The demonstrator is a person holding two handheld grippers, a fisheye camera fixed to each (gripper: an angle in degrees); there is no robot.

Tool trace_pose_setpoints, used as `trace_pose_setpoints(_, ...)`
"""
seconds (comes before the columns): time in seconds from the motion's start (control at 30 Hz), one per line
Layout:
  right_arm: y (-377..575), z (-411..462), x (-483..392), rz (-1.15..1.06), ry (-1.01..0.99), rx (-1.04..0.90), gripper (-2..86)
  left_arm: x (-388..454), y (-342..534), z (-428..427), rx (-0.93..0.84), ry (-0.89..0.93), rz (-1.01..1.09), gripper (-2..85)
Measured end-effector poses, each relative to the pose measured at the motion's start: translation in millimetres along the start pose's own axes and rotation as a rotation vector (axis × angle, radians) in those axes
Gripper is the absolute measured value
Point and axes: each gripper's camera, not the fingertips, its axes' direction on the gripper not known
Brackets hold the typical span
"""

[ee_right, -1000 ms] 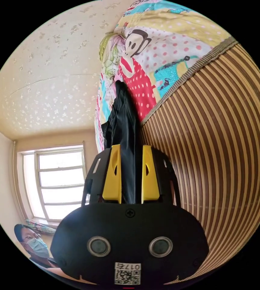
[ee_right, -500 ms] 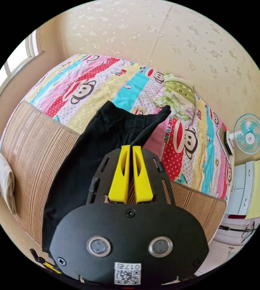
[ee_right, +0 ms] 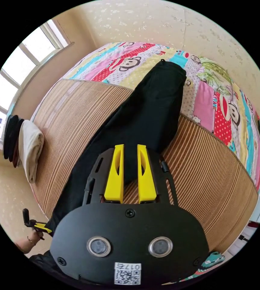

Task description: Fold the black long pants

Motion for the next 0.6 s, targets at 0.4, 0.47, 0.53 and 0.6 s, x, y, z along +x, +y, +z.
trace_pose_setpoints(0.4,336,43,-6,0.468,-0.572,-0.246,4.2,71,-82,26,-0.405,-0.288,0.285,-0.1)
trace_pose_setpoints(0.47,357,48,-17,0.516,-0.660,-0.210,5.3,82,-83,18,-0.455,-0.100,0.332,-0.6)
trace_pose_setpoints(0.53,364,50,-24,0.499,-0.737,-0.173,6.9,84,-80,12,-0.529,0.334,0.315,-0.9)
trace_pose_setpoints(0.6,368,58,-26,0.468,-0.870,-0.143,9.0,75,-74,8,-0.513,0.520,0.242,-0.9)
